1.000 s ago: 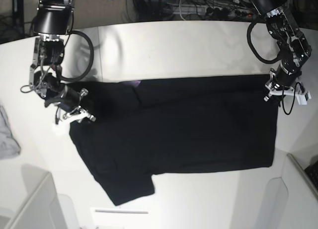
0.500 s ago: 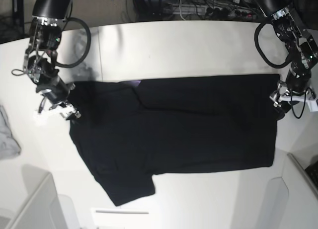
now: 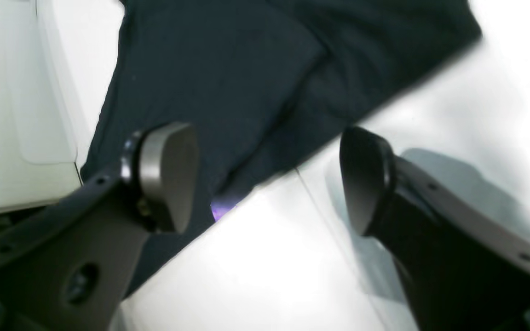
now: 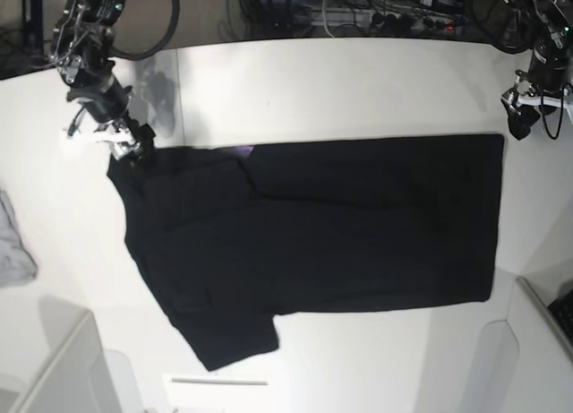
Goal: Fold the T-shirt properly
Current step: 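Regrasp the collar edge with both grippers and drag it taut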
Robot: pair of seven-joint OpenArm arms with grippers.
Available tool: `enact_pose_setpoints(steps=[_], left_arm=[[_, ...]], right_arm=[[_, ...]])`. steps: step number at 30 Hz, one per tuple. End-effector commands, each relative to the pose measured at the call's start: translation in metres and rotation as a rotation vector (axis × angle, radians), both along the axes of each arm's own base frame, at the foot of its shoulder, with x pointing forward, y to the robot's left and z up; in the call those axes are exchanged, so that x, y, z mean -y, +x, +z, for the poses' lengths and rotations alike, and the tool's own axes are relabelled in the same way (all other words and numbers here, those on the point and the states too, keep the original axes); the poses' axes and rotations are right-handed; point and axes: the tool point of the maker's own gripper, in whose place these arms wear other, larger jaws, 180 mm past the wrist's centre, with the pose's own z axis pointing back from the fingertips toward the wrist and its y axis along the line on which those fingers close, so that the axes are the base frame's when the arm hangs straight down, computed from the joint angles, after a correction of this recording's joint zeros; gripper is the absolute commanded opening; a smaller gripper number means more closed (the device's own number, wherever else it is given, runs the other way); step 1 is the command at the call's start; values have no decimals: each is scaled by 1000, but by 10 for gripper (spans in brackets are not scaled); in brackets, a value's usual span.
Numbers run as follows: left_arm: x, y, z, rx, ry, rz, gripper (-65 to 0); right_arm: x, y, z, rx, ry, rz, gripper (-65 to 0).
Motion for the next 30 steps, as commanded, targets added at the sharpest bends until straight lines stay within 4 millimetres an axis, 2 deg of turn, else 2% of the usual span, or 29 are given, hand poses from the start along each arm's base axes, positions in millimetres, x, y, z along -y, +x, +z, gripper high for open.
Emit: enact_pose_setpoints(steps=[1, 3, 7, 9, 13, 20, 28, 30], left_arm=[[-4, 1, -1, 11, -4, 9, -125], [-7, -5, -17, -17, -43, 30, -125], [-5, 2, -34, -19, -102, 53, -125], [-5, 9, -35, -4, -118, 60, -125], [-1, 27, -32, 29, -131, 50, -125], [13, 53, -43, 35, -186, 15, -125], [15, 64, -45, 49, -213, 22, -127], [24, 69, -48, 39, -218, -8, -127]], right_arm=[[4, 5, 10, 41, -17, -3, -183], [3, 0, 6, 28, -15, -1, -182], [6, -6, 3, 18, -18, -16, -182], [6, -6, 3, 16, -13, -17, -182], [6, -12, -12, -25, 5, -29, -183], [12, -16, -33, -51, 10, -92, -182], [14, -3, -27, -23, 13, -98, -182], [14, 0, -31, -28, 20, -103, -186]])
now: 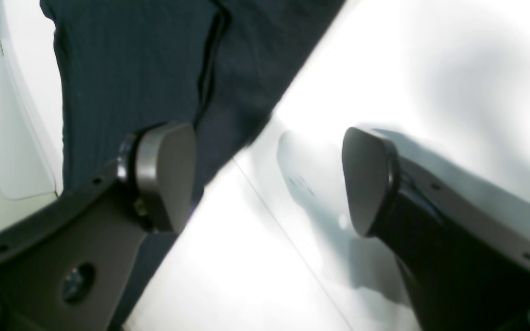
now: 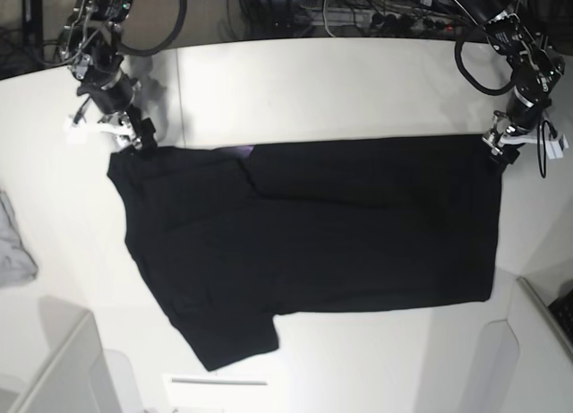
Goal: Fold the T-shirt properly
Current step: 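Regrasp the collar edge with both grippers and drag it taut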
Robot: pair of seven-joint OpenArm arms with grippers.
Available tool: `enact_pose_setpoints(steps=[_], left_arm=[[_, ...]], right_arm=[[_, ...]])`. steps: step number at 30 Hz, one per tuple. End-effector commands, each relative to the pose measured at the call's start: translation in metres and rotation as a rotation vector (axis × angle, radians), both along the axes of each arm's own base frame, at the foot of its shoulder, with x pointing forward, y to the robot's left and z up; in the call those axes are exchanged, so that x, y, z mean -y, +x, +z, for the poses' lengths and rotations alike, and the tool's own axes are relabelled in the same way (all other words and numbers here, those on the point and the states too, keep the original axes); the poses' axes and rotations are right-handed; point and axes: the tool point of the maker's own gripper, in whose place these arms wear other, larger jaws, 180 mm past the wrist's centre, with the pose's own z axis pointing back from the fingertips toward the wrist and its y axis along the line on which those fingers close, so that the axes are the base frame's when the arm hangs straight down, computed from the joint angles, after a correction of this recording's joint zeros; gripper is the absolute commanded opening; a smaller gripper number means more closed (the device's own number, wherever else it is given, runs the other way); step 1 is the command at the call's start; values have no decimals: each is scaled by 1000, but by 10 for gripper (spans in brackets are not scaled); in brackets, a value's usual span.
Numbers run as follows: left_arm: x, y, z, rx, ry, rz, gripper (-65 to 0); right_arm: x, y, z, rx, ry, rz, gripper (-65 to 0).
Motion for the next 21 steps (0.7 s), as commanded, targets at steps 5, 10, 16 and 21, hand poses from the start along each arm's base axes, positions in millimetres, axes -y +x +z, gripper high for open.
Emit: enact_pose_setpoints(steps=[5, 10, 16, 21], left_arm=[[14, 6, -4, -28, -6, -55, -127], [15, 9, -7, -28, -24, -50, -127], [16, 10, -15, -38, -49, -42, -128], [16, 12, -13, -33, -48, -42, -168]], right_arm=[[19, 13, -7, 7, 12, -59, -188], [24, 22, -17, -9, 26, -76, -188], [21, 29, -28, -29, 52, -81, -189], [28, 29, -35, -50, 44, -82, -189]])
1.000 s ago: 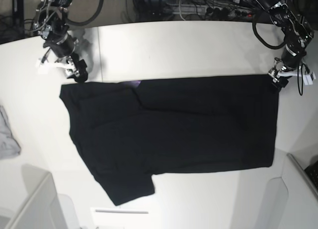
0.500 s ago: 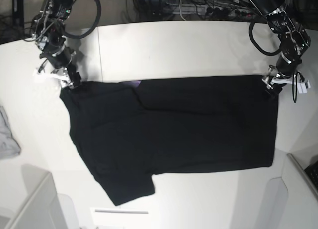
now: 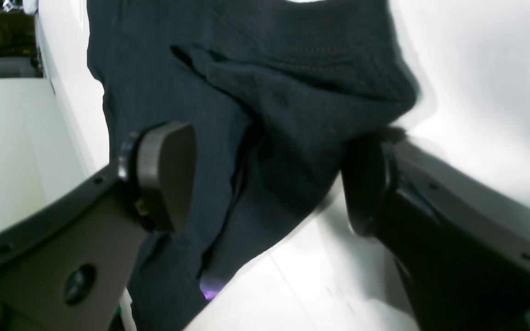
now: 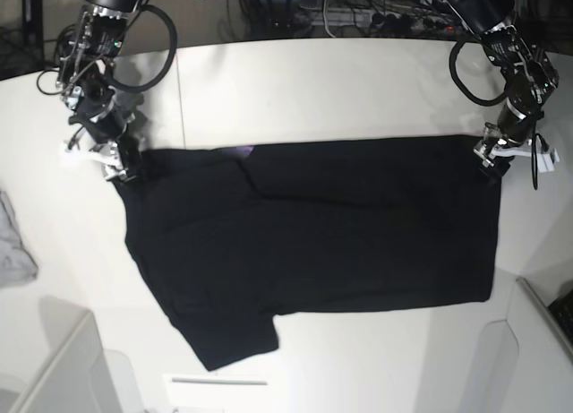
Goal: Fold the T-shirt properly
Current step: 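Regrasp the collar edge with both grippers and drag it taut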
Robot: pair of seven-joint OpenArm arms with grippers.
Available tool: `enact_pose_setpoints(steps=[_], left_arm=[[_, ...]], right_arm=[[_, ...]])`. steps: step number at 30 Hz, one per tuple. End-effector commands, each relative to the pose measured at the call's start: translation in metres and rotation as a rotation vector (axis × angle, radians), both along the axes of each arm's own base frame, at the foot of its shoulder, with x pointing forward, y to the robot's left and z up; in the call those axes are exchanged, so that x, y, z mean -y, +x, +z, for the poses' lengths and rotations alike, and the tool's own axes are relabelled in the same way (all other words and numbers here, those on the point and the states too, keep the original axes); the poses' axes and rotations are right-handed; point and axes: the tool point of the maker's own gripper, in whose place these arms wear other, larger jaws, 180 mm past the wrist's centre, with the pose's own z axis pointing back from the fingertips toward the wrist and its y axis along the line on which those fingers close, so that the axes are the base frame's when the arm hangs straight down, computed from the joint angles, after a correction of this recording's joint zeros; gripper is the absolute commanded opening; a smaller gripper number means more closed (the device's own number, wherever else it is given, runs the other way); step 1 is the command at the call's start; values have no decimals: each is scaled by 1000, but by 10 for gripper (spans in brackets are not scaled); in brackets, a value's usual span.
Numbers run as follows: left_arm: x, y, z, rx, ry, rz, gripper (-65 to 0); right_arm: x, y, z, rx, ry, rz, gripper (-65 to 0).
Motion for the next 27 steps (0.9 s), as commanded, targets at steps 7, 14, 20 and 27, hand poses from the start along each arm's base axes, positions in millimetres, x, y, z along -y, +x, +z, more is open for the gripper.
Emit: enact_pose_setpoints(steps=[7, 14, 20, 27], left_arm=[[1, -7, -8, -59, -1, -17, -457], [-2, -14, -16, -123, 57, -32, -632], [-4, -15, -12, -121, 75, -41, -650], [-16, -14, 18, -84, 173, -63, -650]], right_arm=[[15, -6, -9, -46, -56, -42, -209], [16, -6, -24, -82, -33, -55, -513], [24, 0, -17, -56, -63, -70, -650], [20, 10, 25, 31, -95, -17, -650]])
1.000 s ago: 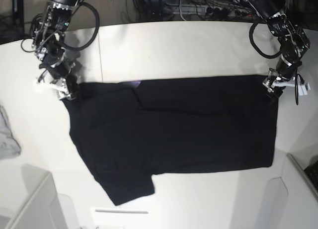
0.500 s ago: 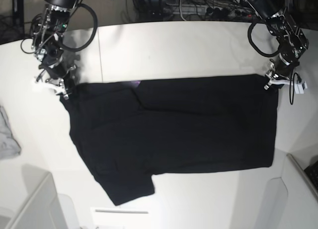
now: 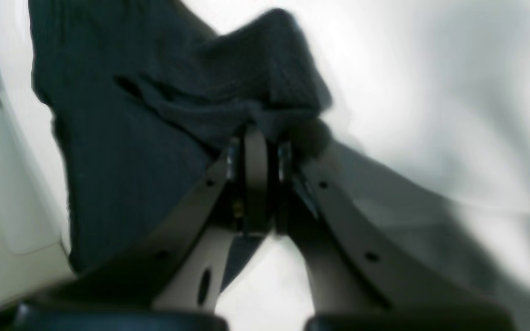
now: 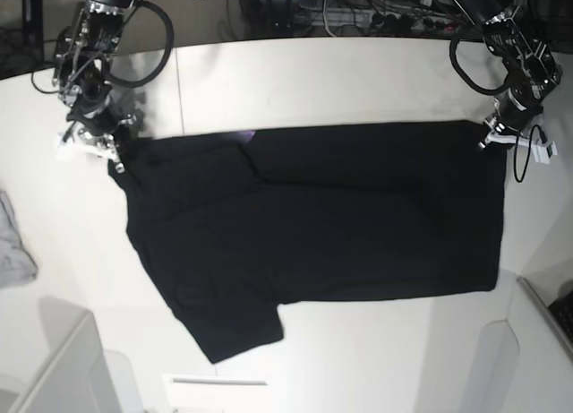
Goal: Fold the T-shirt properly
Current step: 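Regrasp the collar edge with both grippers and drag it taut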
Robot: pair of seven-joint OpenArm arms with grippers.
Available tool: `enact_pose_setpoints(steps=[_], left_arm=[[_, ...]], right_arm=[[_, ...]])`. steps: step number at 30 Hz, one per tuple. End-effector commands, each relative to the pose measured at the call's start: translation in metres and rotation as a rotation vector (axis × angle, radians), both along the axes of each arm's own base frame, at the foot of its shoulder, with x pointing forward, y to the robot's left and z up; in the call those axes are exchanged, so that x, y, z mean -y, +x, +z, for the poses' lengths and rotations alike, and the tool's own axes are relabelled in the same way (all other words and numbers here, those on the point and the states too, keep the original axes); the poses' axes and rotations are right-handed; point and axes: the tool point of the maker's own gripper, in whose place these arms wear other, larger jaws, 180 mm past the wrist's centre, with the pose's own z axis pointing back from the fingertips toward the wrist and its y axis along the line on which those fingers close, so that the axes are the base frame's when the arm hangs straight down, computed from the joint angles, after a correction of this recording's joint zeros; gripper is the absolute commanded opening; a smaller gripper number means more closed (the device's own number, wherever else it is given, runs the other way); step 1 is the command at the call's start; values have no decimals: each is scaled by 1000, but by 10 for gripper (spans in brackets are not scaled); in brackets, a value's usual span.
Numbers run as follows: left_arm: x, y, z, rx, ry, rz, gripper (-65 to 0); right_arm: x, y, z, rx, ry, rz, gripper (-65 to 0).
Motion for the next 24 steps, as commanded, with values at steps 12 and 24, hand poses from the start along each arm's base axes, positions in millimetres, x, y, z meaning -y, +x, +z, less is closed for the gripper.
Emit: enact_pose_setpoints(steps=[12, 24], left_arm=[[-13, -18, 36, -47, 111, -82, -650], [-8, -56, 33, -118, 158, -123, -650]], right_arm=[[13, -9, 49, 13, 40, -17, -650], [13, -61, 34, -83, 3, -4, -650]])
